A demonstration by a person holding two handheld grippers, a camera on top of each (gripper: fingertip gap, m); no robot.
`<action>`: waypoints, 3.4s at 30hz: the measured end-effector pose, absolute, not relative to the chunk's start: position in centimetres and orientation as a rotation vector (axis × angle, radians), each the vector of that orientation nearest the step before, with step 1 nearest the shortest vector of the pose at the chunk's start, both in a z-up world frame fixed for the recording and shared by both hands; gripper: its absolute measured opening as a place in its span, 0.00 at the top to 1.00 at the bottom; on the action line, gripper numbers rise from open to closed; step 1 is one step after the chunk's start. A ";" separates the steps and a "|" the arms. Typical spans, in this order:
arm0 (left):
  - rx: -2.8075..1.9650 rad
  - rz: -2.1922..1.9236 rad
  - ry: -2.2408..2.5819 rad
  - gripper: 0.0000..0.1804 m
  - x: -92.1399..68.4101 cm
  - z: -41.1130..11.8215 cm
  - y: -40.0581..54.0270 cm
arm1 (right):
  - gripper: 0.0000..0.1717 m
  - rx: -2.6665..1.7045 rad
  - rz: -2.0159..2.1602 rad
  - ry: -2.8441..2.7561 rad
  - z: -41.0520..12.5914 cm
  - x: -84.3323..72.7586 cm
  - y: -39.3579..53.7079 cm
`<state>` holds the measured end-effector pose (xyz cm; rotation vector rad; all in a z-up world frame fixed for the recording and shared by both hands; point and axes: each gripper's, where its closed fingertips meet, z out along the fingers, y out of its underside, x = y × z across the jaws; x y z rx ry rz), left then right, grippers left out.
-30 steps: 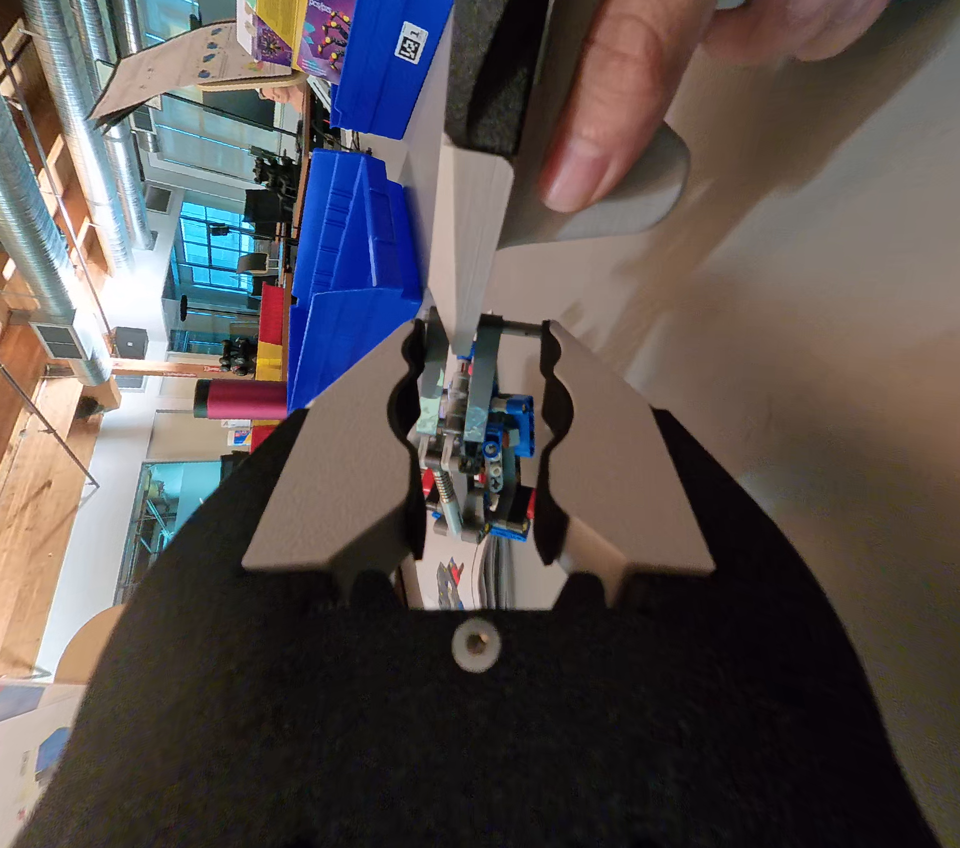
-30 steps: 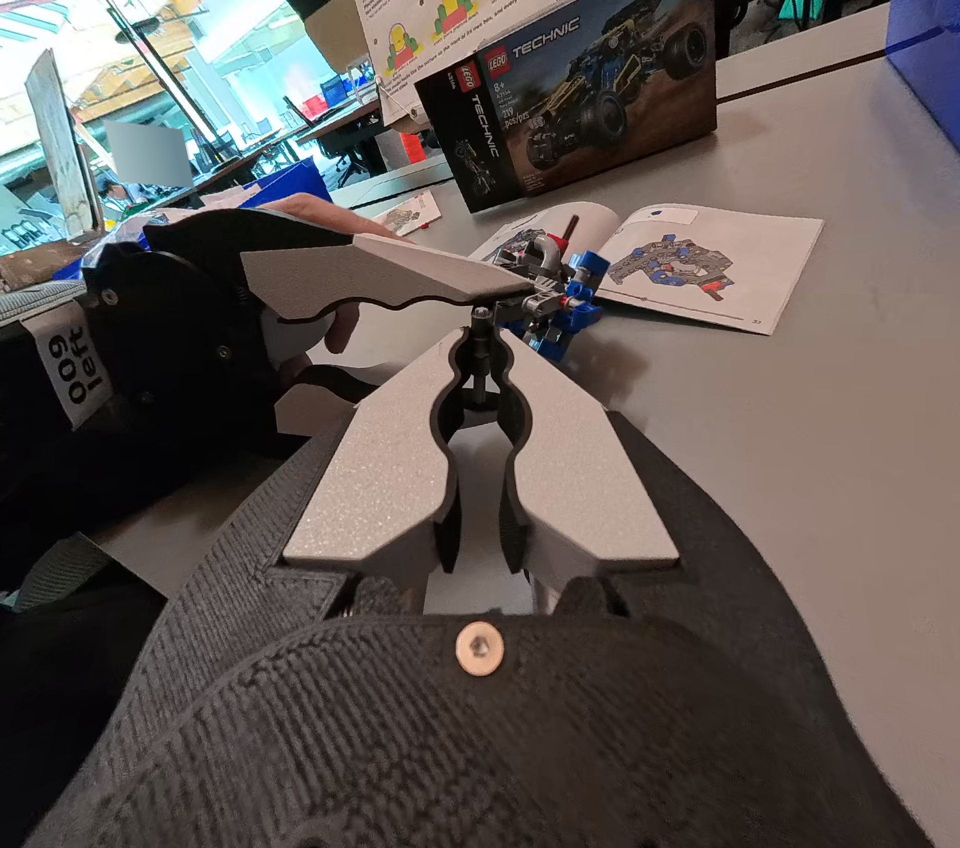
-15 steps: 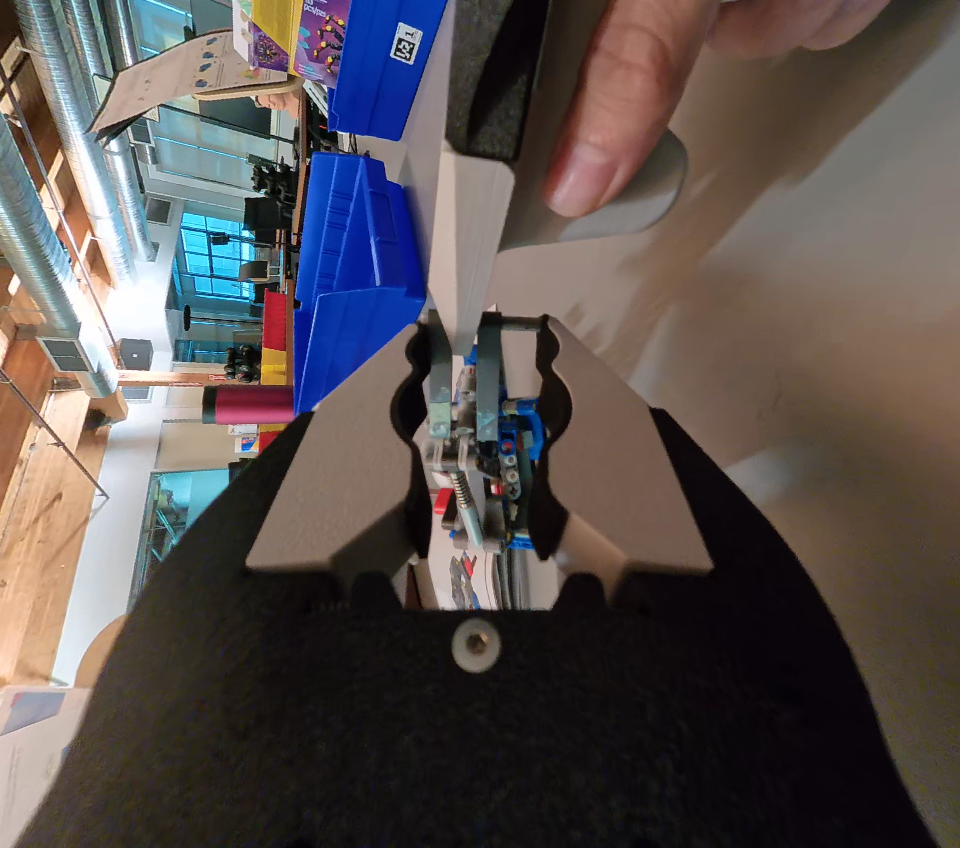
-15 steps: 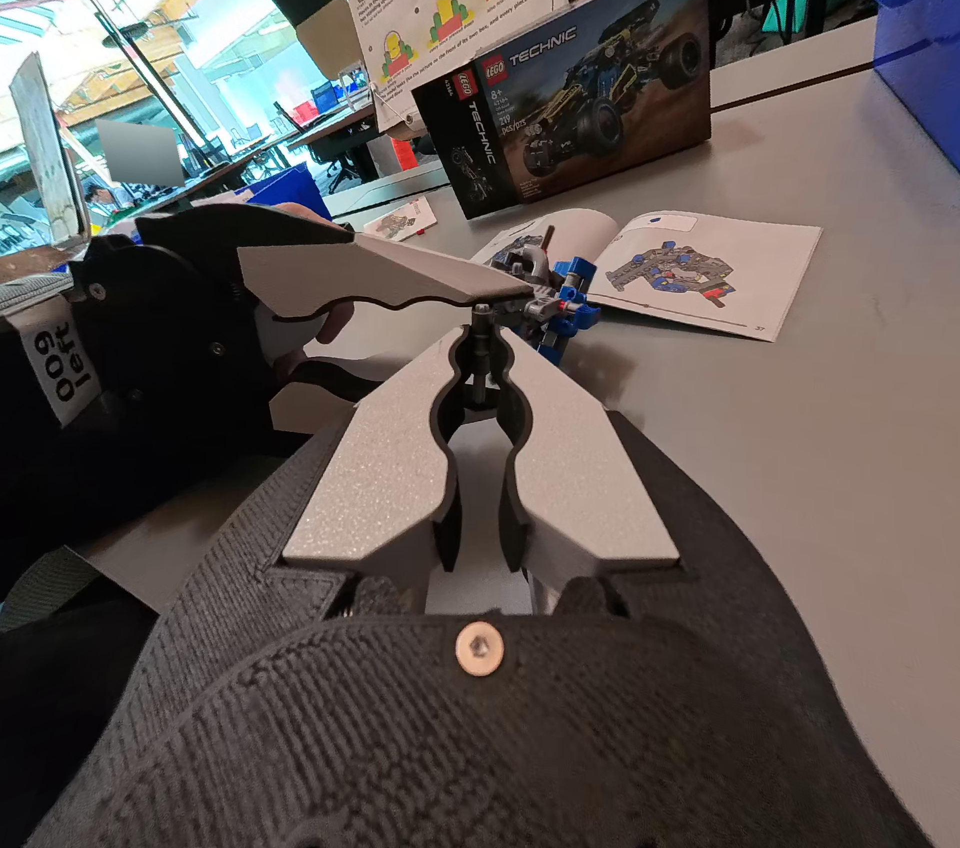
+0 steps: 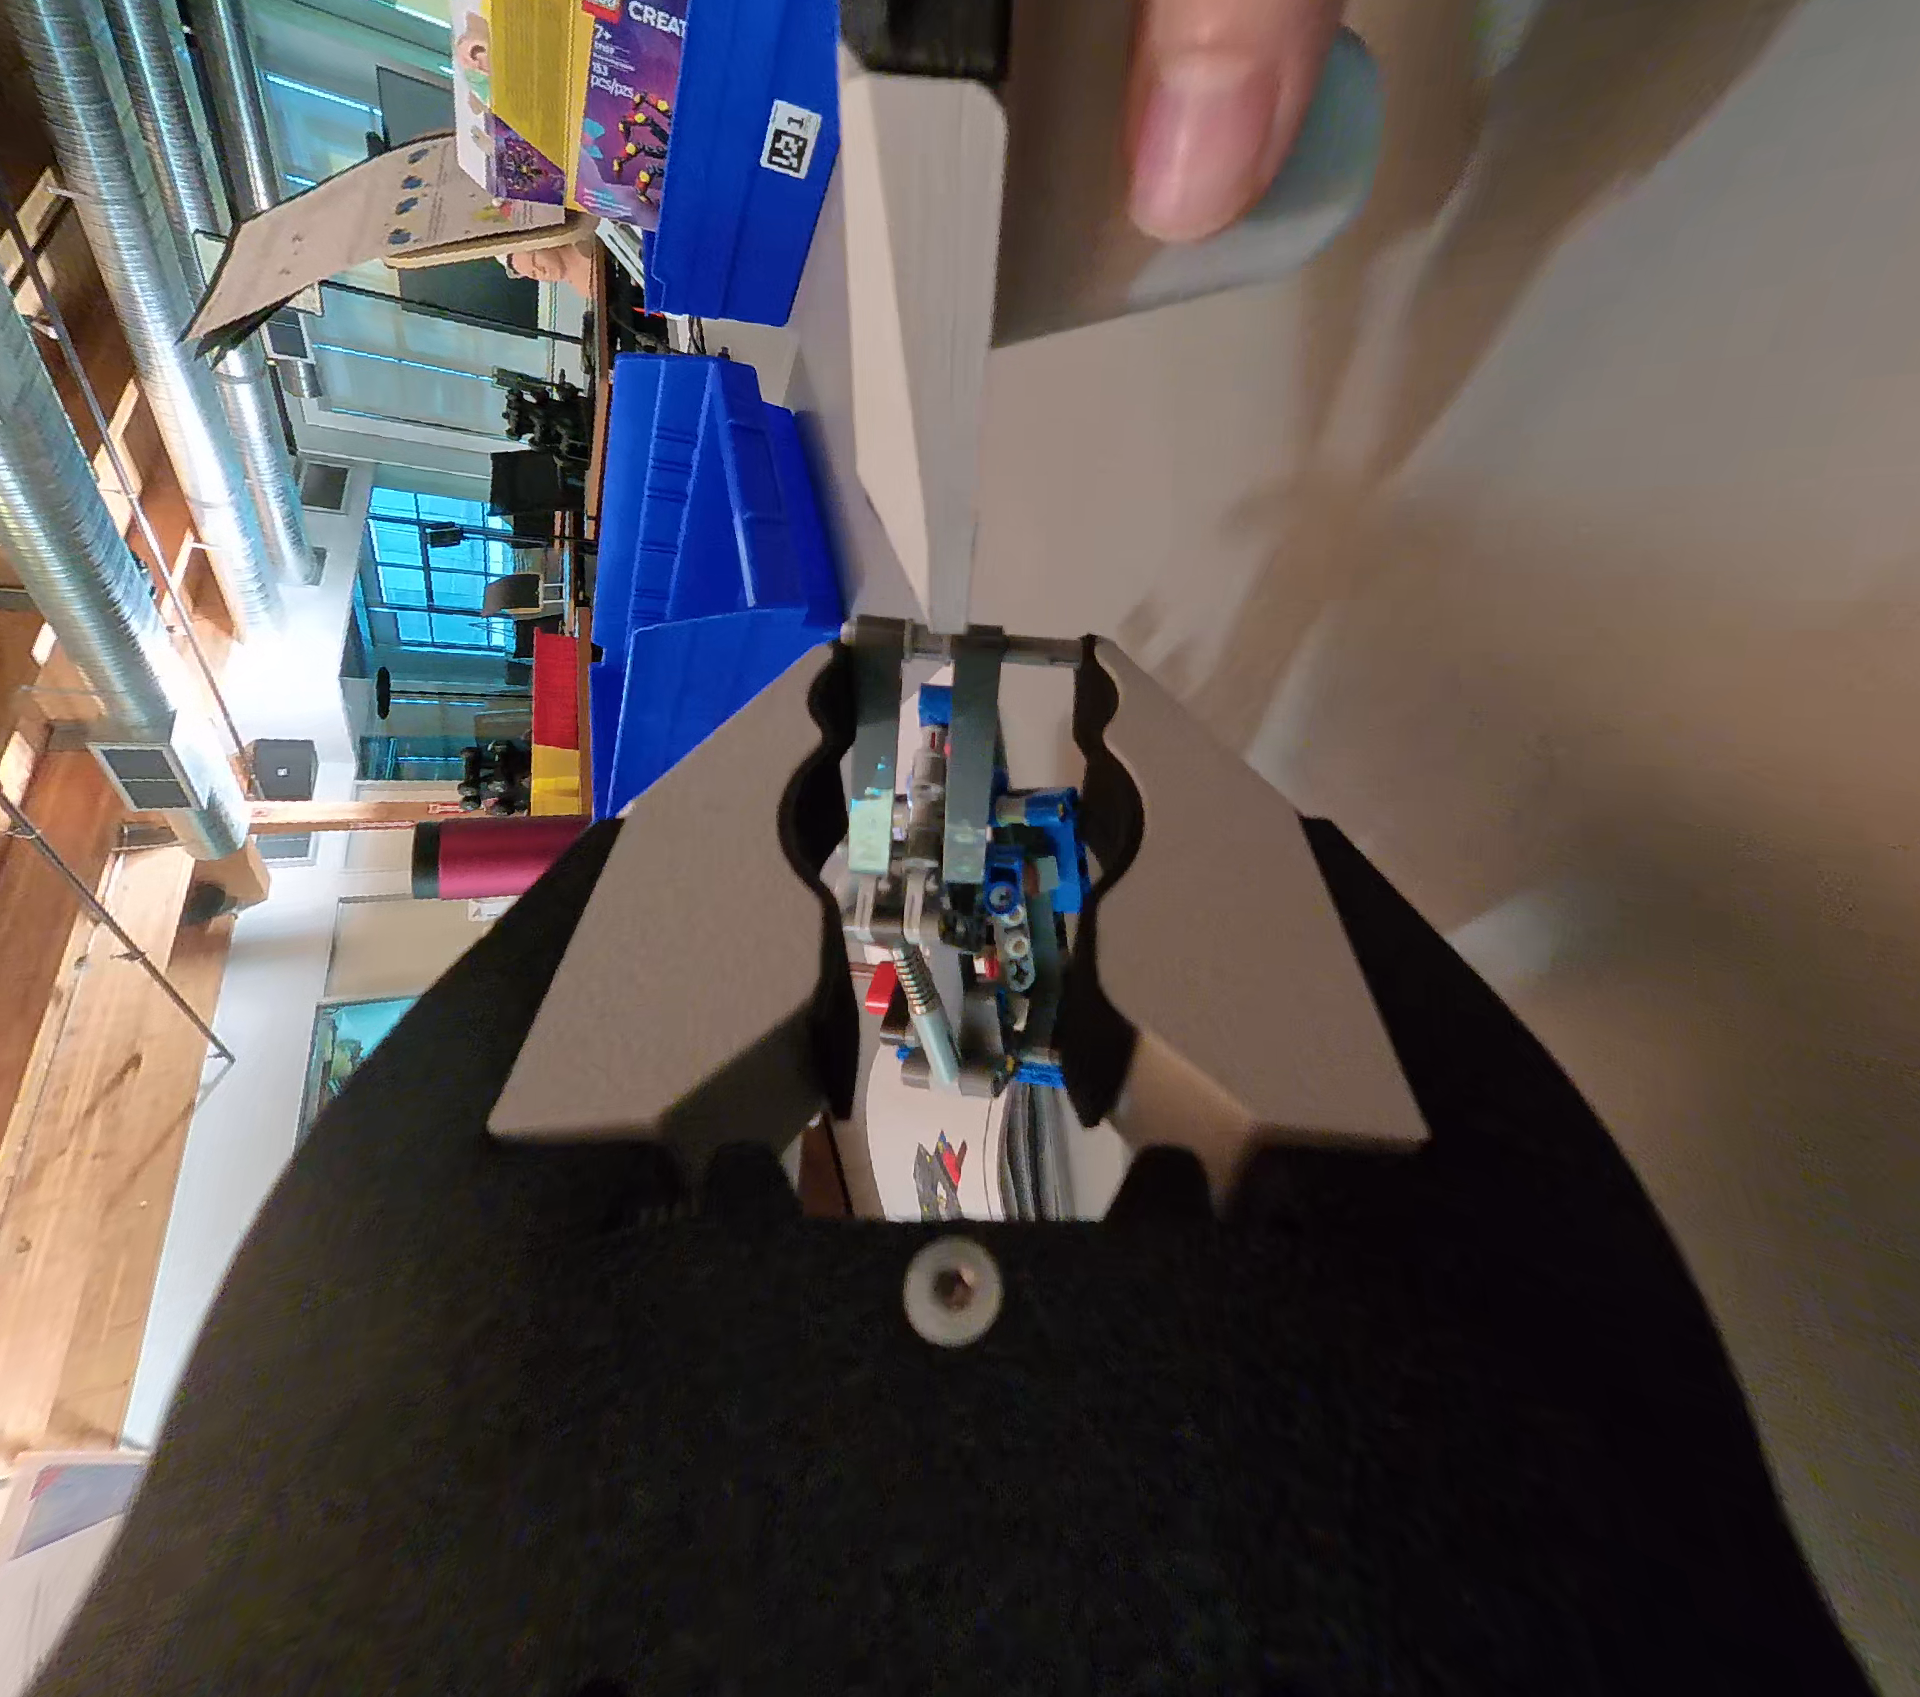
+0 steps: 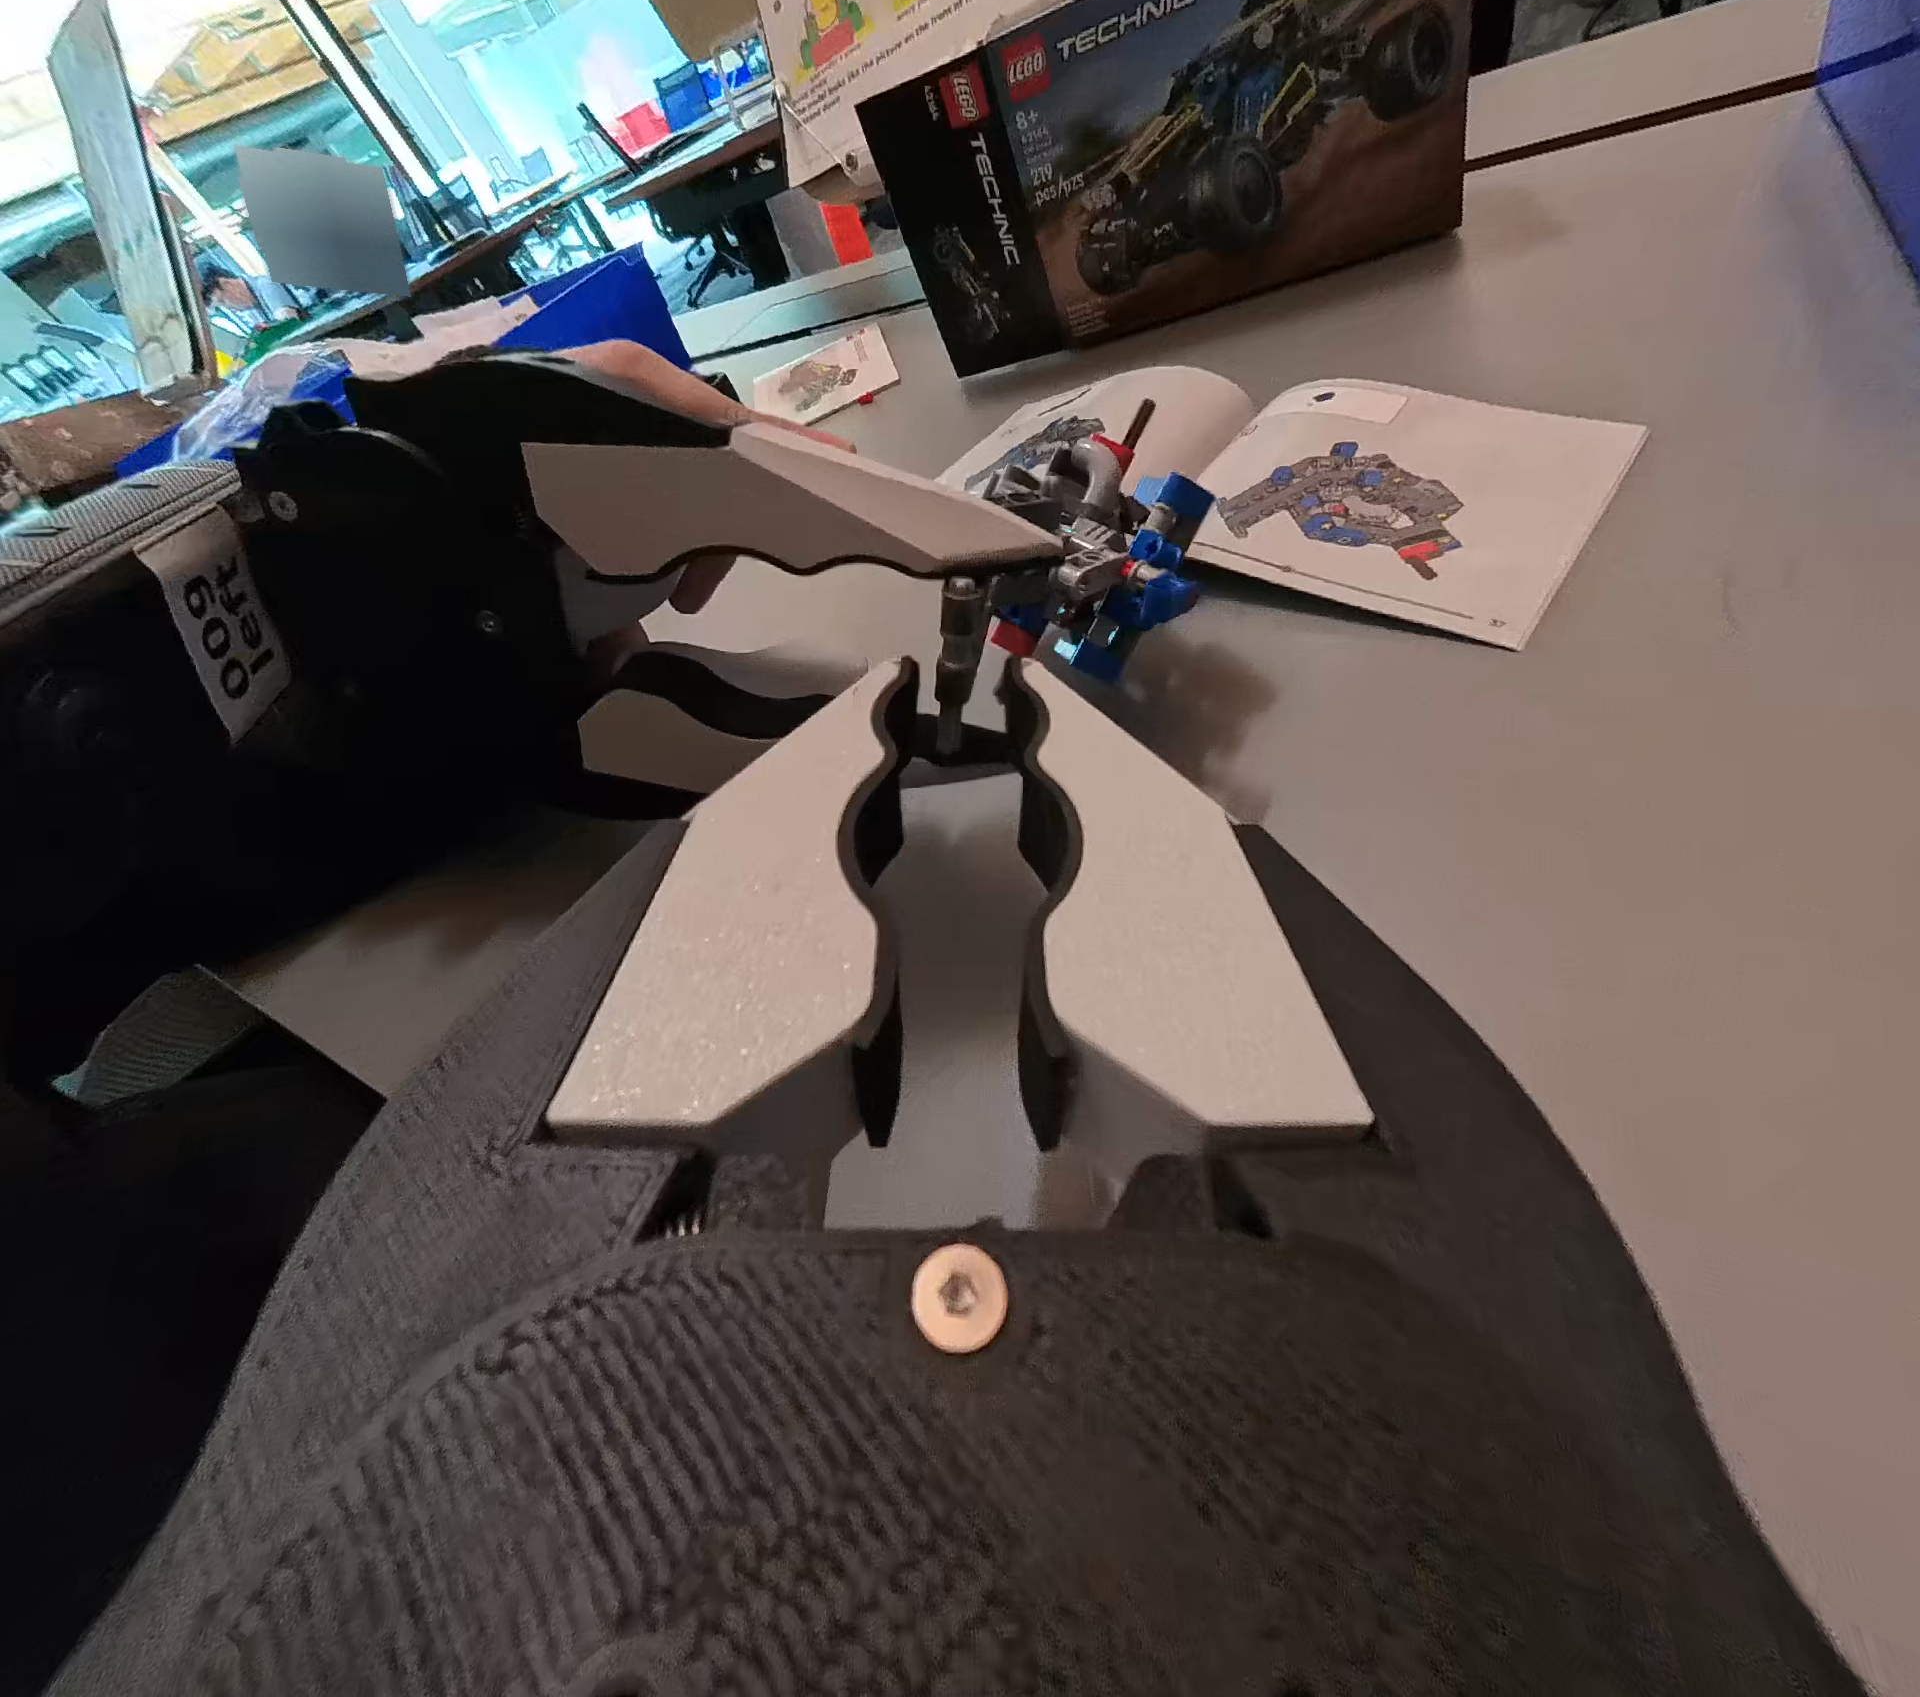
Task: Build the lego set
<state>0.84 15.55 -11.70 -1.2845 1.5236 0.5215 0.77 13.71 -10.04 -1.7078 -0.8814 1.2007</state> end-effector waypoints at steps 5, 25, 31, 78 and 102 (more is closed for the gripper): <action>-1.273 0.526 1.527 0.78 1.0 -11.8 15.5 | 0.90 -1.706 1.246 -0.861 -10.5 0.0 13.6; -1.243 0.544 1.507 0.78 0.9 -11.1 15.8 | 0.97 -1.681 1.185 -0.819 -10.4 -0.6 13.8; -1.250 0.542 1.498 0.78 0.8 -11.3 15.9 | 0.97 -1.707 1.168 -0.824 -10.7 -0.8 13.9; -1.298 0.637 1.473 0.77 -0.3 -11.9 16.9 | 0.97 -1.765 1.156 -0.780 -10.7 -1.9 13.7; -1.411 0.542 1.470 0.80 -0.7 -12.5 16.8 | 0.97 -1.766 1.145 -0.760 -11.0 -2.7 13.5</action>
